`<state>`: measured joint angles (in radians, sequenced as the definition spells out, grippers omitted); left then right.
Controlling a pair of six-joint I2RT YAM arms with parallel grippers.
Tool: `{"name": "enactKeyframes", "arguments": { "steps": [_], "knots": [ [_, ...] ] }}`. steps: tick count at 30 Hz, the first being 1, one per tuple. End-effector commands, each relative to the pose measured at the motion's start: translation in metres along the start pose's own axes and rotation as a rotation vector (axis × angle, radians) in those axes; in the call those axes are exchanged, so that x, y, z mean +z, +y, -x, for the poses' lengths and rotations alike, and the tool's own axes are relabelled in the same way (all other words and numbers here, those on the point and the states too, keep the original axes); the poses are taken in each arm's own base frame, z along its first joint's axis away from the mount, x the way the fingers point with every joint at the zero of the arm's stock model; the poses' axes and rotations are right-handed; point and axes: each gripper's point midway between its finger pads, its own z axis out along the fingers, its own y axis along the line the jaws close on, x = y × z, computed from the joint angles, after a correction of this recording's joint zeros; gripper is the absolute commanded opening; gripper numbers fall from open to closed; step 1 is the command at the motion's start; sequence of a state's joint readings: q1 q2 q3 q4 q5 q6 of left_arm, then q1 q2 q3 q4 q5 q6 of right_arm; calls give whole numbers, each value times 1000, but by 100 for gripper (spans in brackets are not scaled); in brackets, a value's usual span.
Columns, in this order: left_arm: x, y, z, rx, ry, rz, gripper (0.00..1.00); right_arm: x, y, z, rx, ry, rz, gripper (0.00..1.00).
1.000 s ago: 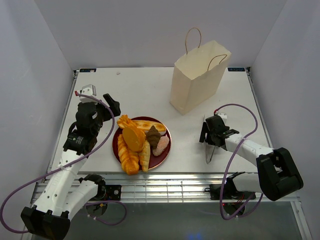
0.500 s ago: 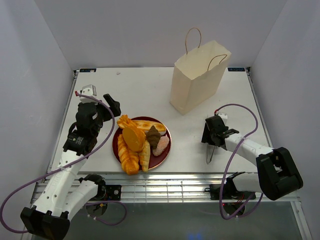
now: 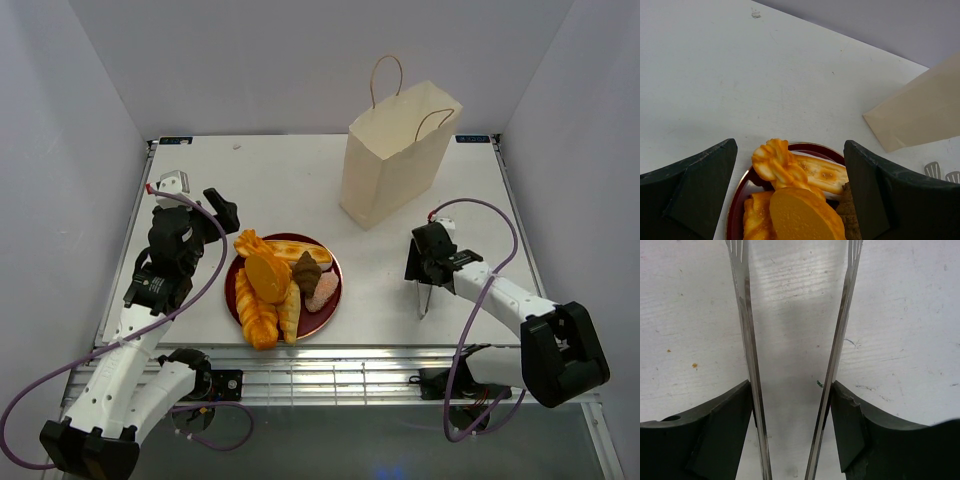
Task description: Place the fake bread into the paper bag
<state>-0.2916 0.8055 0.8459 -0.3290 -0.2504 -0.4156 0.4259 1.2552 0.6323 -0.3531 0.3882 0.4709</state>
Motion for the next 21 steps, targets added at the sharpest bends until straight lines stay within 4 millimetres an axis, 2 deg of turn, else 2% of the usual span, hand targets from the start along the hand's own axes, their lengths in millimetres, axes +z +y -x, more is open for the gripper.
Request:
{"name": "enactKeyframes", "arguments": {
  "steps": [1,8,21],
  "knots": [
    [-4,0,4,0,-25,-6,98,-15,6,24,-18,-62,32,66],
    [-2,-2,2,2,-17,-11,98,-33,19,34,-71,-55,109,66],
    [0,5,3,13,-25,23,98,-97,68,45,-253,-84,273,67]
  ]
}}
